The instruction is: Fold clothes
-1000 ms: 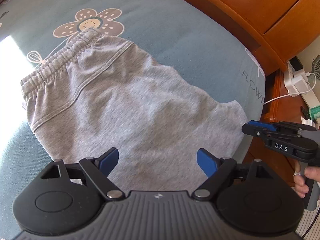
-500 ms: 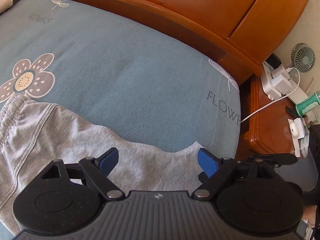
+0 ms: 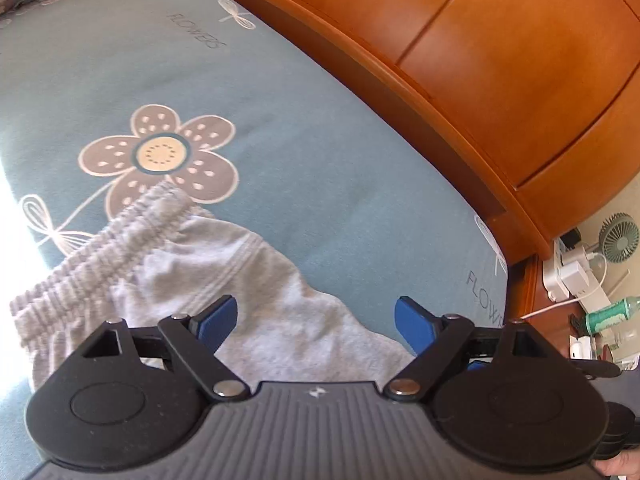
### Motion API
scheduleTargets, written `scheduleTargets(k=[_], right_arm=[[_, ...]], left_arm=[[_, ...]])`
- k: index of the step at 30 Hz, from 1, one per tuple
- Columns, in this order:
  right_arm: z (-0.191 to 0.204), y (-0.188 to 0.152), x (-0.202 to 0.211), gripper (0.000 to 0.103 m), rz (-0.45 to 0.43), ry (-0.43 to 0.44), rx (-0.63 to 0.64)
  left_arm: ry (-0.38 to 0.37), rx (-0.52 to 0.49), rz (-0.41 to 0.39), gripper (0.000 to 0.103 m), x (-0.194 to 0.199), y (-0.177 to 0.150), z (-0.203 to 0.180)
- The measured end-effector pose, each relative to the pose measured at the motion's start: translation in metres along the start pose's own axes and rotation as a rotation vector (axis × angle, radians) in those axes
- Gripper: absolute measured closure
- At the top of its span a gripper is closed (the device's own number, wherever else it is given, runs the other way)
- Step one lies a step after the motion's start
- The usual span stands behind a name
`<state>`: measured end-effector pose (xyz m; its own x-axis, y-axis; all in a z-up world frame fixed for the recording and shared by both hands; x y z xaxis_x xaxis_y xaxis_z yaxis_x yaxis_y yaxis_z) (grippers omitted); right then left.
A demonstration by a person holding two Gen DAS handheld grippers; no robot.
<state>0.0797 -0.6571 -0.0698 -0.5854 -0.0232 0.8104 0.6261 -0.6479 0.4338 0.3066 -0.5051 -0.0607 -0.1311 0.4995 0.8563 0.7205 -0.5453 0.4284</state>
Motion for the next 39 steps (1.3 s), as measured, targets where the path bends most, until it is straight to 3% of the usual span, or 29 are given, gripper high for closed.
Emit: scheduleTargets(k=[6,14,19,22,24,28,34,39], right_arm=[[0.055,0.044,-0.03,0.073,-0.035,0.091,0.108],[0.11,0.076,-0.107,0.075,-0.018,0.173,0.356],[0.107,0.083,-0.153,0.077,0.038,0.164,0.404],[0.101,0.092,-0.165,0.074,0.065,0.201,0.407],[0.095,0.1,-0.157,0.074,0.081,0.228,0.377],[0.094,0.114,-0.138,0.072,0.064,0.228,0.366],[0.102,0.121,-0.145,0.072,0.048,0.234,0.4],[0.114,0.12,-0.151,0.072,0.04,0.239,0.414]], left_arm=[[0.084,0.042,-0.075,0.017,0.019,0.0,0.055],[0.088,0.128,-0.146,0.017,0.014,-0.019,0.088],[0.102,0.212,-0.169,0.018,0.0,-0.028,0.103],[0.105,0.26,-0.179,0.018,0.003,-0.024,0.102],[0.098,0.3,-0.204,0.018,0.014,-0.024,0.102],[0.162,0.415,-0.259,0.017,0.035,-0.031,0.119],[0.089,0.757,-0.228,0.019,0.022,-0.057,0.182],[-0.006,0.804,-0.212,0.017,0.005,-0.059,0.194]])
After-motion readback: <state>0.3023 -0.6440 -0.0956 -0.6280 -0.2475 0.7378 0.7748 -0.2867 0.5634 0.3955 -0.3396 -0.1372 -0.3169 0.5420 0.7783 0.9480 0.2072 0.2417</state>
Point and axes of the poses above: each gripper's, at about its wrist camera, not at the fingertips, and x roughly against the way its jaws point, z to its left, y to its top, the point moved 1 cm from there along -x, roughly the way its jaws point, and after that the axes turned 8 degrees about y, right-handed, at the moved point
